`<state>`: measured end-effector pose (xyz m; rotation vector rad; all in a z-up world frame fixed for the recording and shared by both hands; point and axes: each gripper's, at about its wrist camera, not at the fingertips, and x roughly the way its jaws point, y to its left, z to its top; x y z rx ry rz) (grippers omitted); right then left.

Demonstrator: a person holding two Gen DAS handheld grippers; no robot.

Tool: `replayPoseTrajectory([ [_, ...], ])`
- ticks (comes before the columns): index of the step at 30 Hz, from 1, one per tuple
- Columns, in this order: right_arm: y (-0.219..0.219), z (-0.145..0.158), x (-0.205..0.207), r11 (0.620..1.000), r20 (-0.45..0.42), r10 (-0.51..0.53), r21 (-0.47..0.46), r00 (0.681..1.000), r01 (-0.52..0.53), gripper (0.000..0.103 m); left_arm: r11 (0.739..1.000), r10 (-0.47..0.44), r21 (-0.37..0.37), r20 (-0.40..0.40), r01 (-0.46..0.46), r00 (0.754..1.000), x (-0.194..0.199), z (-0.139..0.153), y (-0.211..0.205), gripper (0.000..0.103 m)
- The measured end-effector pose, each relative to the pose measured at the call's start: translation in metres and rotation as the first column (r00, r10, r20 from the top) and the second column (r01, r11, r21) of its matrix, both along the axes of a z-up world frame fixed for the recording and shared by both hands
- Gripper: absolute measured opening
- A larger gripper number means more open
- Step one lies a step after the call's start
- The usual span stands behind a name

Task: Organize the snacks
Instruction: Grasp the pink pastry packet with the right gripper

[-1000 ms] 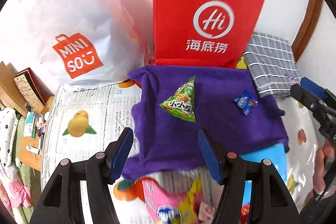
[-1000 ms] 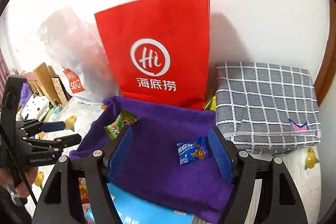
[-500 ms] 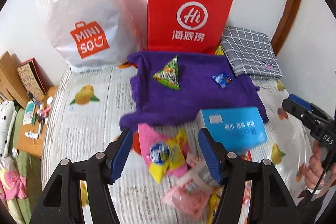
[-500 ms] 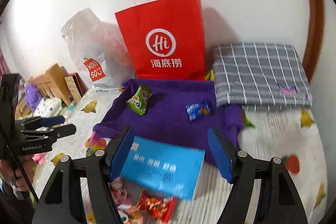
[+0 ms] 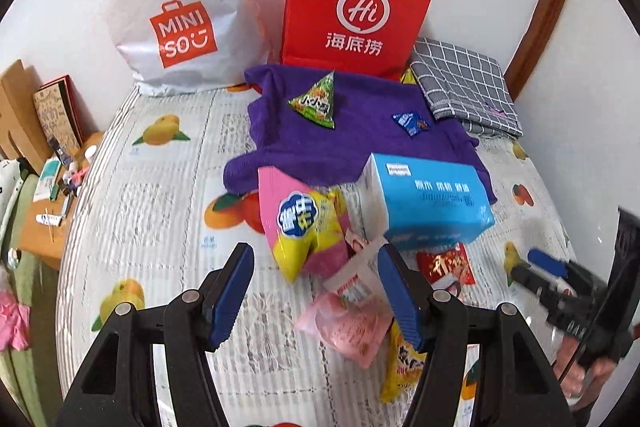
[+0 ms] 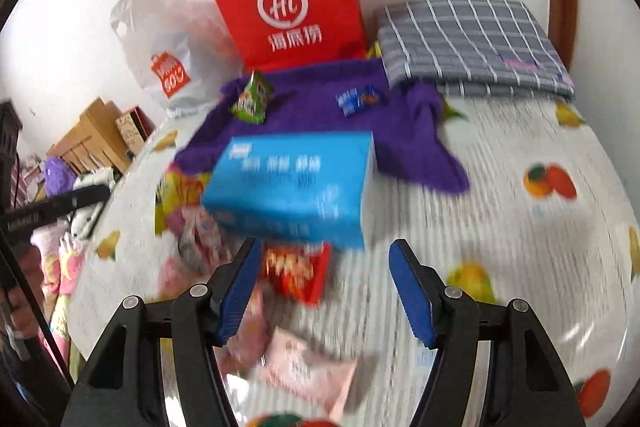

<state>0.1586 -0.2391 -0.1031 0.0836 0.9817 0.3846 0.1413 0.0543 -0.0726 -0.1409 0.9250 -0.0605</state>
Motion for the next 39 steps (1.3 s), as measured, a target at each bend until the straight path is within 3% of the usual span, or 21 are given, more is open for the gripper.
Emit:
replayPoseTrajectory([
  [4,-0.001,-0.014,-0.024,1.000,-0.025,0.004,-0.025,1.000,-0.004,0.066,1.000,-0.009,0.027,0.010,0.008,1.000,-0.009,-0.002,-0.005,0.062],
  [11,0.004,-0.046,-0.043,1.000,-0.110,0.002,0.004,0.994,-0.001,0.066,1.000,-0.017,0.009,0.013,0.017,1.000,-0.022,-0.008,-0.004,0.063],
  [14,0.015,-0.058,-0.048,0.999,-0.099,-0.003,-0.042,0.995,-0.001,0.067,1.000,-0.013,0.014,0.001,0.013,1.000,-0.026,-0.014,-0.002,0.063],
  [16,0.024,-0.059,-0.054,0.995,-0.042,-0.008,-0.104,0.999,0.003,0.066,1.000,-0.009,0.018,-0.003,0.009,1.000,-0.028,-0.018,0.001,0.063],
  [18,0.030,-0.059,-0.059,0.985,0.006,-0.019,-0.172,1.000,0.019,0.051,1.000,0.002,0.011,-0.008,-0.002,1.000,-0.028,-0.022,0.005,0.063],
  [20,0.032,-0.060,-0.061,0.981,0.026,0.002,-0.193,1.000,0.003,0.049,1.000,0.006,0.000,-0.015,-0.006,1.000,-0.027,-0.026,0.008,0.063],
  [24,0.022,-0.058,-0.056,0.986,0.020,0.012,-0.165,1.000,-0.009,0.044,1.000,0.001,0.000,-0.031,-0.001,1.000,-0.023,-0.037,0.009,0.063],
  [32,-0.013,-0.055,-0.018,0.973,0.060,-0.091,-0.209,0.994,0.101,0.044,0.999,-0.042,-0.003,-0.088,0.041,0.995,-0.011,-0.066,-0.002,0.063],
  [39,-0.026,-0.062,0.008,0.970,0.062,-0.111,-0.210,0.992,0.122,0.044,0.995,-0.100,-0.003,-0.135,0.101,0.986,-0.001,-0.087,-0.018,0.063],
])
